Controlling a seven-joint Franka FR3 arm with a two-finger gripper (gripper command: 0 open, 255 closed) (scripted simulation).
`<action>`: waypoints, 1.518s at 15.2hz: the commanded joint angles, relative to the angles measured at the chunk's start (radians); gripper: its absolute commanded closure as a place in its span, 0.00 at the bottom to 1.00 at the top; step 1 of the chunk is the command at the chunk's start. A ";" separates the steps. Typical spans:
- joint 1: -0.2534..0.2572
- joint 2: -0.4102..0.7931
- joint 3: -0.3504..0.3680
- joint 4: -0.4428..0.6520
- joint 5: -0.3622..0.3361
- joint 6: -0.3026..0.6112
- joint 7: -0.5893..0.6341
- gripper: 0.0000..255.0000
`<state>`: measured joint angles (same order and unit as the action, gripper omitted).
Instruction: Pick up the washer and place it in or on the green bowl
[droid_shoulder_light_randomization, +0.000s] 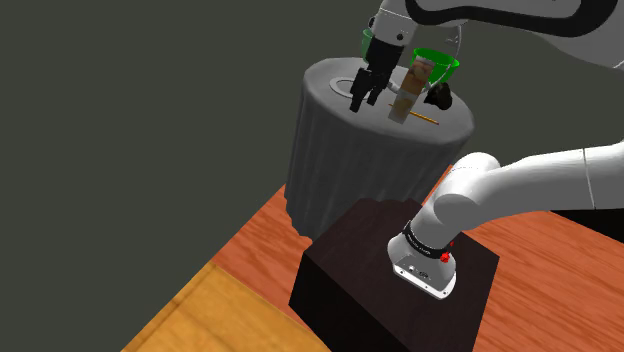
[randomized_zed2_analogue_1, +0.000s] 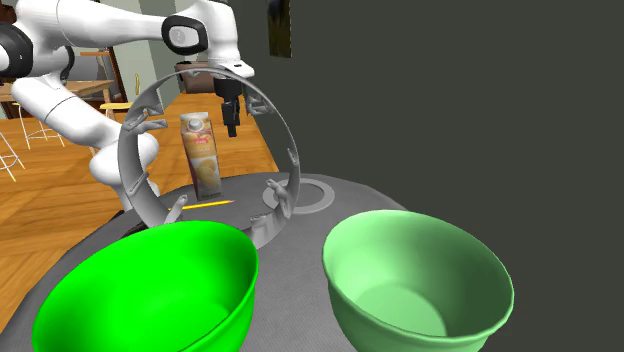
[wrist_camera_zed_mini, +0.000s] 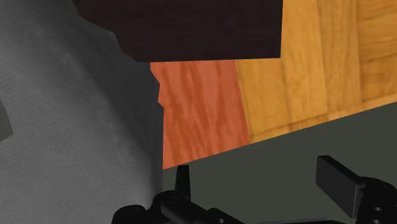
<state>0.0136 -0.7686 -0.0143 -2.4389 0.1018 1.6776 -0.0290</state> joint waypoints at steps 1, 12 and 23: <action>0.000 0.000 0.000 0.000 0.000 0.000 0.000 0.00; -0.041 0.327 -0.155 0.172 -0.124 0.145 -0.259 0.00; -0.063 0.644 -0.251 0.416 -0.135 0.225 -0.462 0.00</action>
<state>-0.0466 -0.1375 -0.2608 -2.0283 -0.0336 1.8936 -0.4810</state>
